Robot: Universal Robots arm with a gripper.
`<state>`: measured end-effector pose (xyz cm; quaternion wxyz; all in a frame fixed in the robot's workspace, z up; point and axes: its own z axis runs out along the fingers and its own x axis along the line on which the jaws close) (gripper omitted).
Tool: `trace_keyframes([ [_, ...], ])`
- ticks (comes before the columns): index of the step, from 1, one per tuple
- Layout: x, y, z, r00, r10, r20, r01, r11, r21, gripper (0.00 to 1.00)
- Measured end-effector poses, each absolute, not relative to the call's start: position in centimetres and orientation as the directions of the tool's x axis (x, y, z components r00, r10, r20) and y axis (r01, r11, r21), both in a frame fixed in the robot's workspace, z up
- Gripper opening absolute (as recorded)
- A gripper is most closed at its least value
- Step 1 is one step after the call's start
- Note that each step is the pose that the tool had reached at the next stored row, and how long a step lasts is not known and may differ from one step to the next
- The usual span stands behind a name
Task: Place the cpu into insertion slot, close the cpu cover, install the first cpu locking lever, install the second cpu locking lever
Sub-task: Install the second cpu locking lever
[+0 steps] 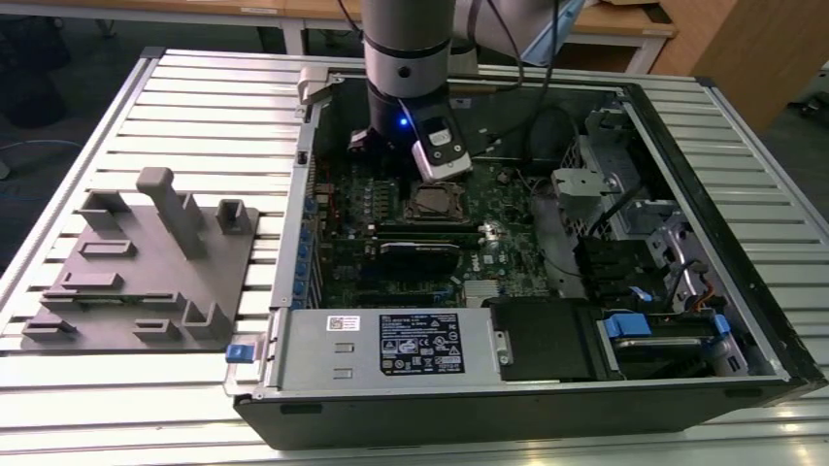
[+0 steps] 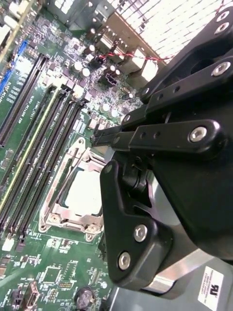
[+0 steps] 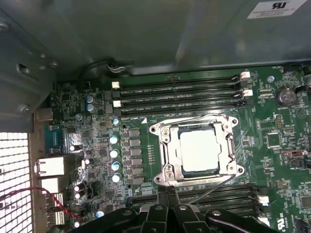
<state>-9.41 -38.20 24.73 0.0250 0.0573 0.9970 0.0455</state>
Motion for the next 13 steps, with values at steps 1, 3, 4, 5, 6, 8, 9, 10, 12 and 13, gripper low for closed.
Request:
trace_keyframes([
  [1, -9.4, -38.2, 24.8, -0.992, 0.116, -0.045, 0.112, 0.989, 0.094, 0.11],
  [3, -9.3, -38.2, 24.8, -0.992, 0.116, -0.045, 0.112, 0.989, 0.094, 0.11],
  [4, -9.2, -38.2, 24.8, -0.992, 0.116, -0.045, 0.112, 0.989, 0.094, 0.11],
  [5, -9.0, -38.2, 24.8, -0.992, 0.117, -0.045, 0.112, 0.989, 0.094, 0.11],
  [6, -8.8, -38.2, 24.8, -0.992, 0.117, -0.045, 0.112, 0.989, 0.094, 0.11],
  [8, -8.4, -38.2, 24.8, -0.992, 0.117, -0.044, 0.112, 0.989, 0.094, 0.11],
  [9, -8.3, -38.2, 24.8, -0.992, 0.117, -0.044, 0.112, 0.989, 0.094, 0.11],
  [10, -8.1, -38.2, 24.8, -0.992, 0.117, -0.044, 0.112, 0.989, 0.094, 0.11],
  [12, -7.7, -38.2, 24.8, -0.992, 0.117, -0.044, 0.112, 0.989, 0.094, 0.11],
  [13, -7.5, -38.2, 24.8, -0.992, 0.117, -0.043, 0.112, 0.989, 0.094, 0.11],
])
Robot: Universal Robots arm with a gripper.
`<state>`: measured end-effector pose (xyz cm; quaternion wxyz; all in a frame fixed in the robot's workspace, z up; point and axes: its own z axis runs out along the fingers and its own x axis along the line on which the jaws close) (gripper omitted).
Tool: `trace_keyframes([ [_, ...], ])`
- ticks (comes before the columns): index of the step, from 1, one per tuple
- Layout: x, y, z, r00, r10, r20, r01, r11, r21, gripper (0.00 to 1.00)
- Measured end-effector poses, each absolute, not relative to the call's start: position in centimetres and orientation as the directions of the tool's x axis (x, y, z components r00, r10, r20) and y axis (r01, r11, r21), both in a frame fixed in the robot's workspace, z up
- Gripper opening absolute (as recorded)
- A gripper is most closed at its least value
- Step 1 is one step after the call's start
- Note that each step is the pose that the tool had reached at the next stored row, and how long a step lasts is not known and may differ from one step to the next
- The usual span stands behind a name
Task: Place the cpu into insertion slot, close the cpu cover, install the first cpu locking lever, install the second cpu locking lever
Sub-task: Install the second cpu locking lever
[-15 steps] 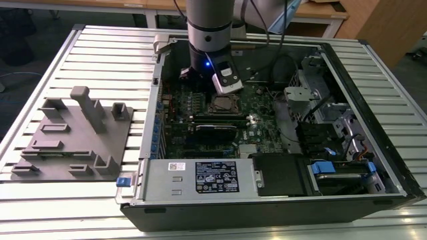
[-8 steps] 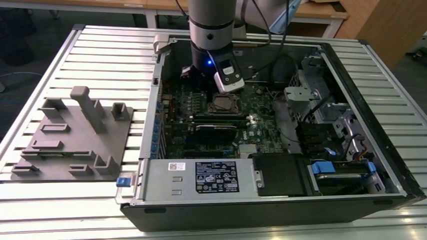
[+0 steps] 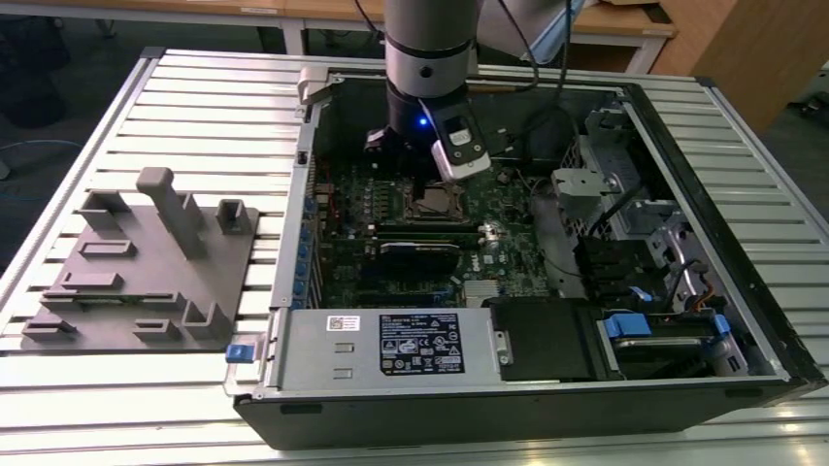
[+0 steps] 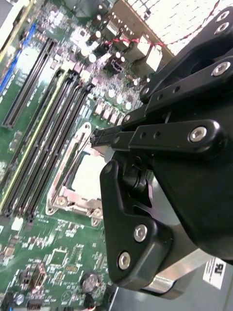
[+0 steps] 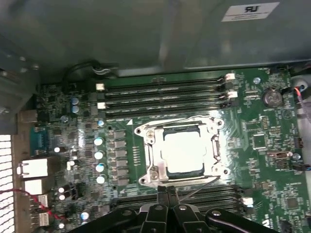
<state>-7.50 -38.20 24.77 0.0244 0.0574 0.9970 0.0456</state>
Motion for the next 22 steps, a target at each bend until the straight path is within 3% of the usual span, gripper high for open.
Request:
trace_keyframes([
  [22, -7.1, -39.2, 23.5, -0.99, 0.132, -0.043, 0.127, 0.987, 0.093, 0.11],
])
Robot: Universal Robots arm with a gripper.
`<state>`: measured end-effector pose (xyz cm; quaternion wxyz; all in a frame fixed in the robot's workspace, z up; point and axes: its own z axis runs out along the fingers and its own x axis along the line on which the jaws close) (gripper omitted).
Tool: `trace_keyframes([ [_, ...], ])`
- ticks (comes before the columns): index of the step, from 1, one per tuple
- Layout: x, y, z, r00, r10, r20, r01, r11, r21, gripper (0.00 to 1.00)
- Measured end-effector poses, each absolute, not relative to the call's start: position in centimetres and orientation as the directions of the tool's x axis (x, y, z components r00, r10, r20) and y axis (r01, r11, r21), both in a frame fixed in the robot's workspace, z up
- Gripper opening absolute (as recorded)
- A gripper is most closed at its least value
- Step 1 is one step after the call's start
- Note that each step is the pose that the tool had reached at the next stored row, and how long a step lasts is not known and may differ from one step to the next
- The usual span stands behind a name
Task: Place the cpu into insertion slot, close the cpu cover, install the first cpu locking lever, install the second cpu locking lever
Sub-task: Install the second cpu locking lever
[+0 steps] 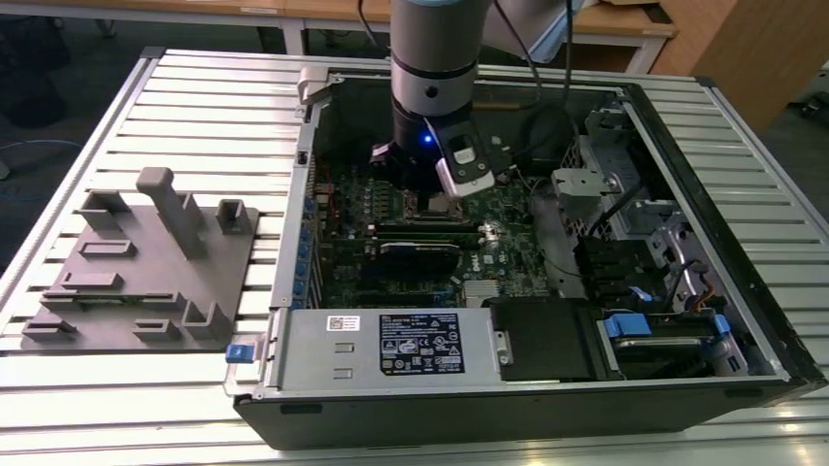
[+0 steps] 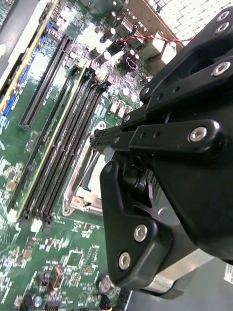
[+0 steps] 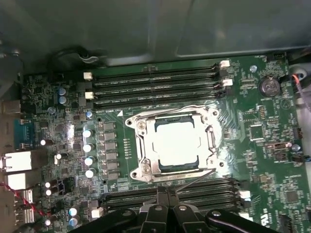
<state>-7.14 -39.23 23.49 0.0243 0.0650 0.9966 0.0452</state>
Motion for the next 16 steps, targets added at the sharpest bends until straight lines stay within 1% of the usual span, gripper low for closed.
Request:
trace_keyframes([
  [16, -8.6, -39.3, 21.3, -0.983, 0.18, -0.043, 0.175, 0.98, 0.093, 0.11],
])
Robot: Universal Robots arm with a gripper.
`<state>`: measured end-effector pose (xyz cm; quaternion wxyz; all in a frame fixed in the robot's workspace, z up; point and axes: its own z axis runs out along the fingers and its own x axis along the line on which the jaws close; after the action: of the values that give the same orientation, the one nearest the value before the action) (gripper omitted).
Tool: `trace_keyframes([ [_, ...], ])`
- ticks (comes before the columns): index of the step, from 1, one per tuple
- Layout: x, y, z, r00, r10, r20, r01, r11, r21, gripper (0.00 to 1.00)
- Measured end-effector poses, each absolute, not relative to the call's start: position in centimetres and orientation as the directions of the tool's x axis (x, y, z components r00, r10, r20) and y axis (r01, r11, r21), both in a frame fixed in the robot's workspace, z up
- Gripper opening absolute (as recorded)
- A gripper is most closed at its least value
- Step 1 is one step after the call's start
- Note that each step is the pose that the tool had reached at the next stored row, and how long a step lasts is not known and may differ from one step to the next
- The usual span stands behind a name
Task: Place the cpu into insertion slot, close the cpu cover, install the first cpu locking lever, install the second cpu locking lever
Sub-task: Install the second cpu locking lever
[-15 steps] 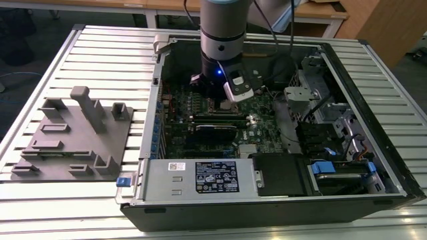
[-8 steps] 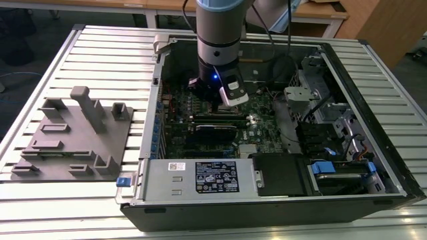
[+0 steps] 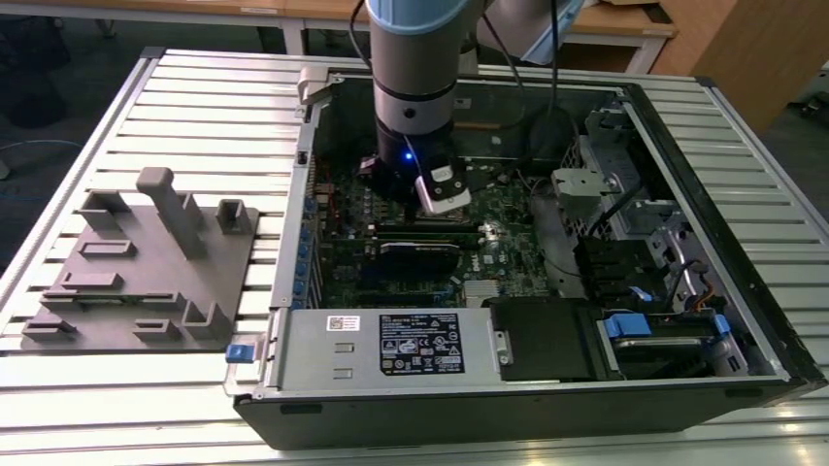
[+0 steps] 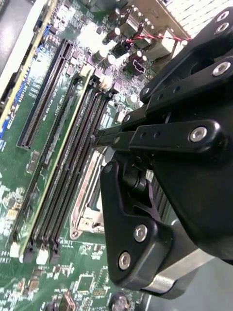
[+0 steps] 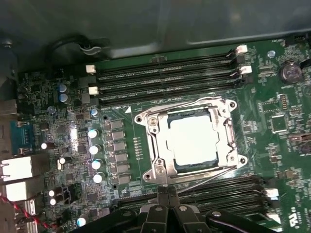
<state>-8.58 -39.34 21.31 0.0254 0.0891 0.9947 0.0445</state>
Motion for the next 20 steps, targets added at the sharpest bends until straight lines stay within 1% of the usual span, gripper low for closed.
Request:
trace_keyframes([
  [15, -9.4, -39.3, 20.2, -0.981, 0.188, -0.042, 0.183, 0.978, 0.095, 0.11],
  [20, -9.4, -39.3, 20.0, -0.981, 0.188, -0.038, 0.183, 0.976, 0.116, 0.11],
])
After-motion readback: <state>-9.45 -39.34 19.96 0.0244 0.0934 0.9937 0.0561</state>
